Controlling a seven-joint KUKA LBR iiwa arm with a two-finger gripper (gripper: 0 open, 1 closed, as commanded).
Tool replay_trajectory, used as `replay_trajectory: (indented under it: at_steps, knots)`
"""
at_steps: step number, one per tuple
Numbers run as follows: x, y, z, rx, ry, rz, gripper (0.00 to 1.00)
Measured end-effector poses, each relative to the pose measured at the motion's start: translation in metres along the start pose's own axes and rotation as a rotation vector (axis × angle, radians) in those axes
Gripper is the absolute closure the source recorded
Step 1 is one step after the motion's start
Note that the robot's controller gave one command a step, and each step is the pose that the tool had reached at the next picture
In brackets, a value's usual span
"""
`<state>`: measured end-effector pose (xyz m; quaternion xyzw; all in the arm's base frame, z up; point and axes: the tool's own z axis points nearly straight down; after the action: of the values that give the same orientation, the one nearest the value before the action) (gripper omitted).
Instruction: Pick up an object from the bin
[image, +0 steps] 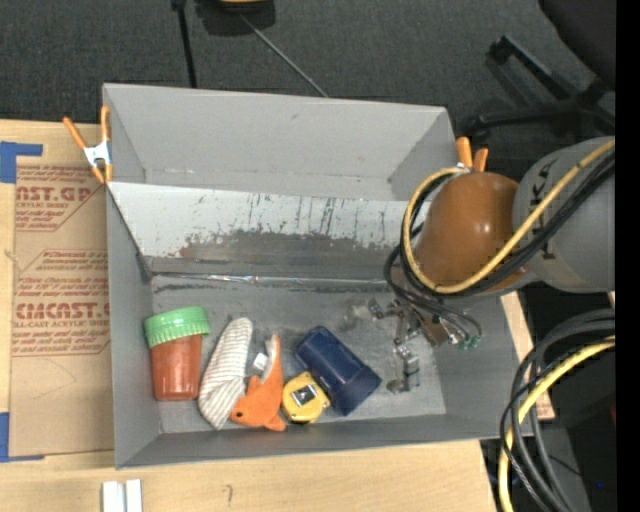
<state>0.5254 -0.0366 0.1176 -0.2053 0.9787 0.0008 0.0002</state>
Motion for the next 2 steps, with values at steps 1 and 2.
replay_trajectory:
  at_steps: [1,2]
  knots:
    - [-0.015,0.038,0.01,0.001,-0.002,0.29,0.0]
    - [-0.004,0.05,0.04,0.004,-0.005,0.088,0.0]
